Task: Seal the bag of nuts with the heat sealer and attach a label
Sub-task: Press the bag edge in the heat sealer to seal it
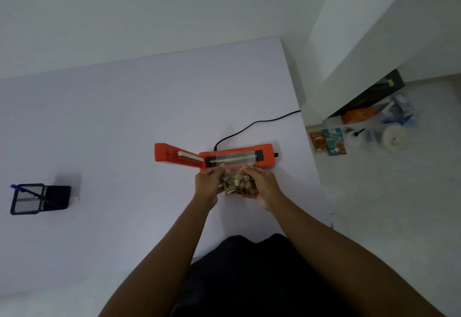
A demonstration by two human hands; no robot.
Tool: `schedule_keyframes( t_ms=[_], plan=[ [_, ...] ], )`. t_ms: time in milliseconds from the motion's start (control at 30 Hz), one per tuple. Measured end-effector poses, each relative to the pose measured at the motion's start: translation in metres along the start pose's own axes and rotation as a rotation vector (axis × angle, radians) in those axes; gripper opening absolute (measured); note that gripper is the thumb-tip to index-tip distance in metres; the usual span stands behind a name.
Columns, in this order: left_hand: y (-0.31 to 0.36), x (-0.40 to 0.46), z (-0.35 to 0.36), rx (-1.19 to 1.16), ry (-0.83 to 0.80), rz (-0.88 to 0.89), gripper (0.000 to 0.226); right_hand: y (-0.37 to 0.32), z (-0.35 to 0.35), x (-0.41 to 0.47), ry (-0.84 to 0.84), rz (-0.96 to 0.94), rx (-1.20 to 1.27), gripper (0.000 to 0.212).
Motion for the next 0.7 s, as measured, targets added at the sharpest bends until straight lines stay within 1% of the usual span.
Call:
schedule_keyframes(
  t_ms=[200, 300, 400, 500, 567, 633, 700],
  plan=[
    [-0.002, -0.001, -0.005, 0.088, 0.031, 0.005, 0.017, 0.002, -0.001, 0.002, 0.016, -0.004, -0.019, 0.024],
    [-0.001, -0.002, -0.009, 0.165, 0.064, 0.060, 0.016, 0.001, -0.003, 0.002, 0.033, -0.007, -0.006, 0.025],
    [0.002, -0.005, -0.018, 0.300, 0.104, 0.118, 0.016, -0.001, -0.003, 0.001, 0.037, -0.005, -0.001, 0.020],
    [0.004, -0.007, -0.036, 0.415, 0.171, 0.151, 0.019, -0.002, -0.003, 0.000, 0.032, -0.004, 0.005, 0.016],
    [0.005, -0.006, -0.053, 0.521, 0.239, 0.178, 0.020, -0.001, -0.002, 0.000, 0.027, -0.002, 0.006, 0.017],
    [0.007, -0.006, -0.068, 0.622, 0.312, 0.243, 0.021, -0.001, -0.001, -0.001, 0.027, -0.001, 0.003, 0.020],
    [0.011, -0.010, -0.078, 0.654, 0.358, 0.347, 0.021, 0.000, -0.001, 0.000, 0.030, 0.001, -0.006, 0.021]
  ],
)
Point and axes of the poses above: each hand's wrist, its own x-axis towards the middle knuckle, its own z-axis out of the palm, y = z × x, the point moved 1 cm from there along x, towards the middle knuckle, and after that the axes turned 11 degrees about x, right-handed, at the moved point
